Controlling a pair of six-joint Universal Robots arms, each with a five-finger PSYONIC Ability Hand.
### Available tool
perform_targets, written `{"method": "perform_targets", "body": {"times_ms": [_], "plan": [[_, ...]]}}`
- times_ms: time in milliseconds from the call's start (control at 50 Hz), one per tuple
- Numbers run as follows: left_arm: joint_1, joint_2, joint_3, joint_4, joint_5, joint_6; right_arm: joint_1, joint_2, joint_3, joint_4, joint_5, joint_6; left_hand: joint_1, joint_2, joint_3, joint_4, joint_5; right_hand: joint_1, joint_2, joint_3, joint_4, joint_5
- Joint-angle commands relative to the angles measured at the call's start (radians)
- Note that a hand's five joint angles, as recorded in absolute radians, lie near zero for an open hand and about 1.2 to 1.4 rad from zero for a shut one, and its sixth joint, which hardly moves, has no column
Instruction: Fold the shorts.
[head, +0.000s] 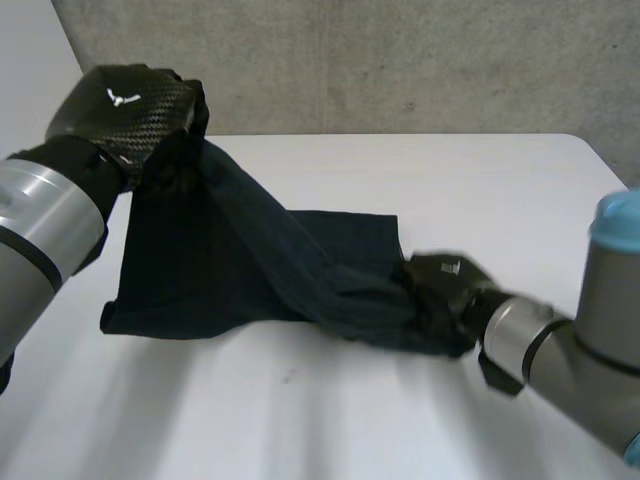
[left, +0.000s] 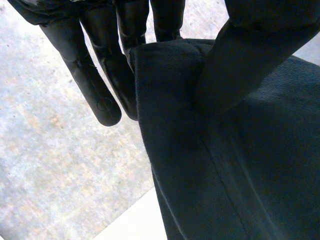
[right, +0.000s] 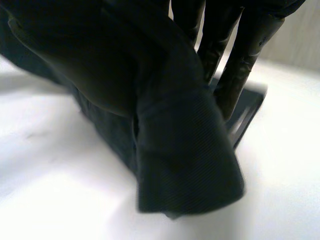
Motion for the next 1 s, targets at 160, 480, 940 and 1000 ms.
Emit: {"method": "perform_targets", "body": {"times_ms": [160,480,940,1000], "plan": [[0.032,0.159,0.159,0.006,-0.084,0.003,-0.097,-0.244,-0.616,0.326,0.004,-0.393,0.262,0.201,0.207,0.197,0.278,0.413,0.219,0.23,0.212,0.24],[0.058,0.084,0.14,0.052,-0.084,0.0,-0.015,0.017,-0.823,0.395,0.056,-0.471,0.262,0.201,0.207,0.197,0.278,0.413,0.219,0.23,0.212,0.24],[0.118,-0.607,0.692,0.431,-0.09,0.0,-0.003,0.44,-0.997,-0.353,0.14,-0.551,0.262,0.201,0.207,0.197,0.278,0.413,0.219,0.23,0.212,0.24],[0.109,-0.564,0.686,0.581,-0.102,0.002,-0.002,0.415,-1.034,-0.459,0.153,-0.546,0.262,0.201,0.207,0.197,0.278,0.413,0.219,0.23,0.212,0.24]]}}
